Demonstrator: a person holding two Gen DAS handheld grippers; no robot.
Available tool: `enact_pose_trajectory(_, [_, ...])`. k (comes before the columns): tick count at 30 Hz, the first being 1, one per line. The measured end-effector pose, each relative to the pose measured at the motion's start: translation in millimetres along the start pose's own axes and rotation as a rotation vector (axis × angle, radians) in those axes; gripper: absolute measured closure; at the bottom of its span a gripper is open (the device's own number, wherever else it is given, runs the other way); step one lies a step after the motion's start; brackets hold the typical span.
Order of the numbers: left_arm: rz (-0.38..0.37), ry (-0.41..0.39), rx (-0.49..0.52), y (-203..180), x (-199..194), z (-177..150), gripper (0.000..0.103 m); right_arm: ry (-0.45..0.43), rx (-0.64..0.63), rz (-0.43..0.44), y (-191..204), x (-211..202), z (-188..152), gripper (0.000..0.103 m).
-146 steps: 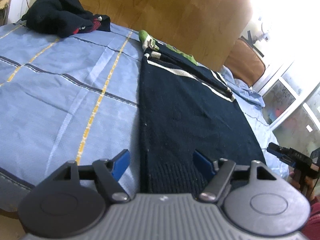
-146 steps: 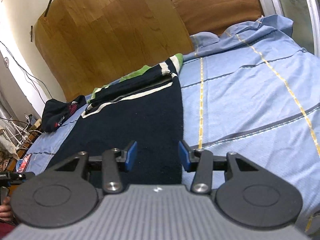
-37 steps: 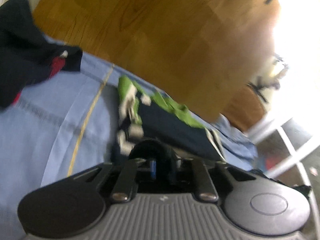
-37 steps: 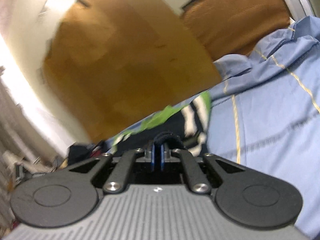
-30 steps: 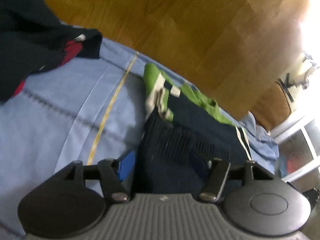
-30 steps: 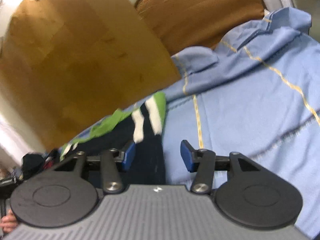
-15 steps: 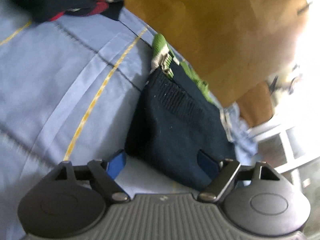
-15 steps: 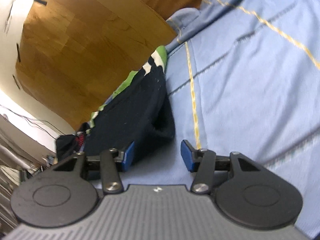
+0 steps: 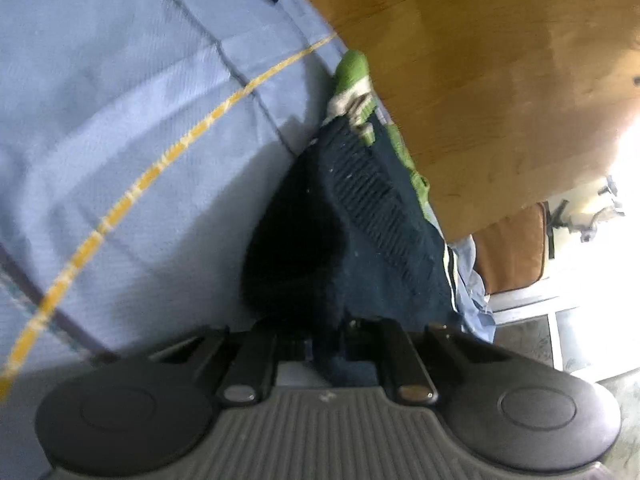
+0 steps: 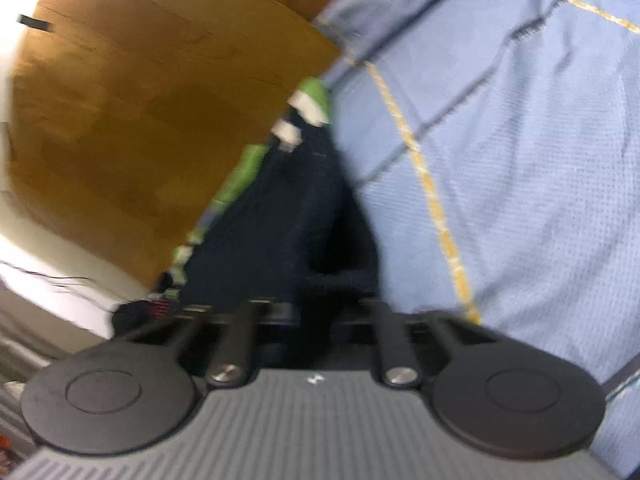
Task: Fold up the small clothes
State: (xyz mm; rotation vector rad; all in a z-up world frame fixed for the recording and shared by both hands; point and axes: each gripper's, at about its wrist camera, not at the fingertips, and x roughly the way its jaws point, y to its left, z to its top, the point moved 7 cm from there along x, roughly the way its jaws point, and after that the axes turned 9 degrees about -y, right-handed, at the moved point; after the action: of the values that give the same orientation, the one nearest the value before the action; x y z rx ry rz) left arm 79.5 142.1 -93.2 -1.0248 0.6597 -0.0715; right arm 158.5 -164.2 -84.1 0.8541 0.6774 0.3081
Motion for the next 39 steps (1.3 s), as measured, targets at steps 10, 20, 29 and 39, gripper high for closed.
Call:
enact_pose_trajectory(10, [-0.012,-0.063,0.067,5.4,-78.5,-8.3,0.094,-0.021,-0.186,0.028,43.9,-71.1,-37.0,0.092])
enact_pose_trajectory(20, [0.005,-0.060,0.065,39.2,-82.8,-15.9,0.079,0.000,-0.149,-0.046,12.4,-78.1,-64.0,0.080])
enact_pose_trajectory(29, [0.055,-0.246,0.282,7.4,-121.1,45.1,0.070,-0.188,-0.366,-0.148,18.9,-102.4,-6.4,0.068])
enact_pose_trajectory(39, [0.092,-0.206,0.652,-79.1,-4.5,123.7,0.015,-0.075,-0.682,0.051,110.5,24.2,62.3,0.067])
